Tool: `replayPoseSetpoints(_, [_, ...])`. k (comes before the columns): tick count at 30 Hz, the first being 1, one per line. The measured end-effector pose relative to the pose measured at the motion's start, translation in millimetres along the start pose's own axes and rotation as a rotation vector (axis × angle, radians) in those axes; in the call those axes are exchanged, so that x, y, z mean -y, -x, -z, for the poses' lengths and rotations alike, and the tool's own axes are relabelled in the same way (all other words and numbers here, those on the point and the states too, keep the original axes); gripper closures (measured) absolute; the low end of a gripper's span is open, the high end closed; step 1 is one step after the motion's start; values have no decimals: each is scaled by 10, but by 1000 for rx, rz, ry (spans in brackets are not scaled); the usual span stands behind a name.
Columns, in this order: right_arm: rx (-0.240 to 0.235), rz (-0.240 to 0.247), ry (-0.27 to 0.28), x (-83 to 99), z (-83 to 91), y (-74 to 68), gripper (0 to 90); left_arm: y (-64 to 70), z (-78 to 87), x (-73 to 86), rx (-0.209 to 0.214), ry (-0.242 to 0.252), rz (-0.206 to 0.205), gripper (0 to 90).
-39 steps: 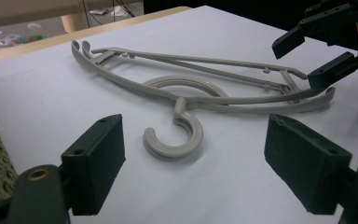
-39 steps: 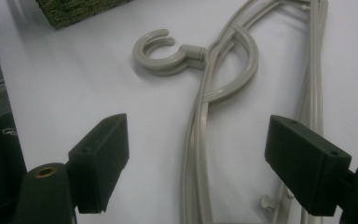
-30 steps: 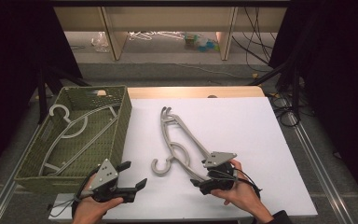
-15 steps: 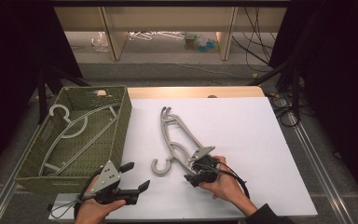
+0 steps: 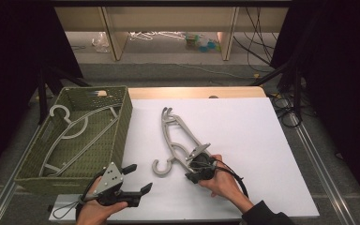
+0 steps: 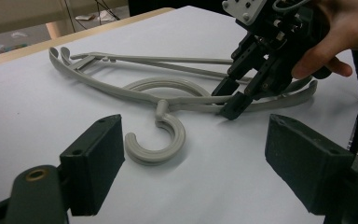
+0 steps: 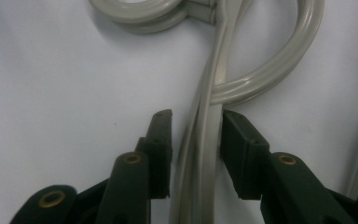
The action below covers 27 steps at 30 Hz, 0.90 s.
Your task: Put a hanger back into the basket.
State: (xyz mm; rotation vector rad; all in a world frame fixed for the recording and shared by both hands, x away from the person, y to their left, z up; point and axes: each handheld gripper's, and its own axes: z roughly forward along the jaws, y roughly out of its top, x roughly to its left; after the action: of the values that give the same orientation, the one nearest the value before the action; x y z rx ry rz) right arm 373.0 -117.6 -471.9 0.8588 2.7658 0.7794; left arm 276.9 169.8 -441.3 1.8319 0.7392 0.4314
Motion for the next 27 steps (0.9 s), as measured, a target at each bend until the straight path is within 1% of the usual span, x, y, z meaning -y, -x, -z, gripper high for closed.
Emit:
replayPoseSetpoints(1, [0,-1,-3,-2,4,-2,661,3,4,-1,-7,-11,-4,193])
replayPoseSetpoints(2, [7,5,-3,1,-1,1,687,6,5,0,-7,-10,-4,193])
replayPoseSetpoints(3, [2,3,-6,0,3,0,701,5,0,2,1,-3,-2,193])
replayPoseSetpoints(4, [3,-1,-14,-1,8,-8,717,6,2,2,-1,-3,-3,193])
replayPoseSetpoints(5, [3,-1,-14,-1,8,-8,717,6,2,2,-1,-3,-3,194])
replayPoseSetpoints(6, [1,10,-20,-4,14,-14,747,5,3,1,0,-2,-3,194])
replayPoseSetpoints(8, [1,14,-28,-11,21,-26,757,4,2,1,1,-2,-2,194])
replayPoseSetpoints(11, [4,24,-26,-23,43,-30,771,2,3,2,1,-4,-3,194])
replayPoseSetpoints(12, [-1,26,-24,-28,68,-27,785,0,10,-2,-6,-7,-6,194])
replayPoseSetpoints(14, [-4,27,-25,-29,82,-28,789,0,11,-3,-6,-6,-5,194])
replayPoseSetpoints(17, [0,41,-27,-38,125,-37,792,1,14,-4,-7,-7,-7,195])
replayPoseSetpoints(19, [3,43,-21,-43,149,-38,794,4,17,-6,-8,-10,-11,195])
replayPoseSetpoints(20, [10,54,-18,-45,175,-35,796,5,16,-6,-6,-8,-11,196])
replayPoseSetpoints(22, [14,52,-16,-44,191,-35,797,4,19,-7,-7,-8,-13,196])
replayPoseSetpoints(23, [17,64,-13,-42,232,-10,800,0,23,-8,-11,-9,-13,196])
replayPoseSetpoints(25, [22,63,-13,-42,245,-7,800,-3,21,-8,-9,-6,-13,197])
replayPoseSetpoints(27, [35,75,-10,-38,289,9,803,-2,23,-9,-11,-7,-16,197])
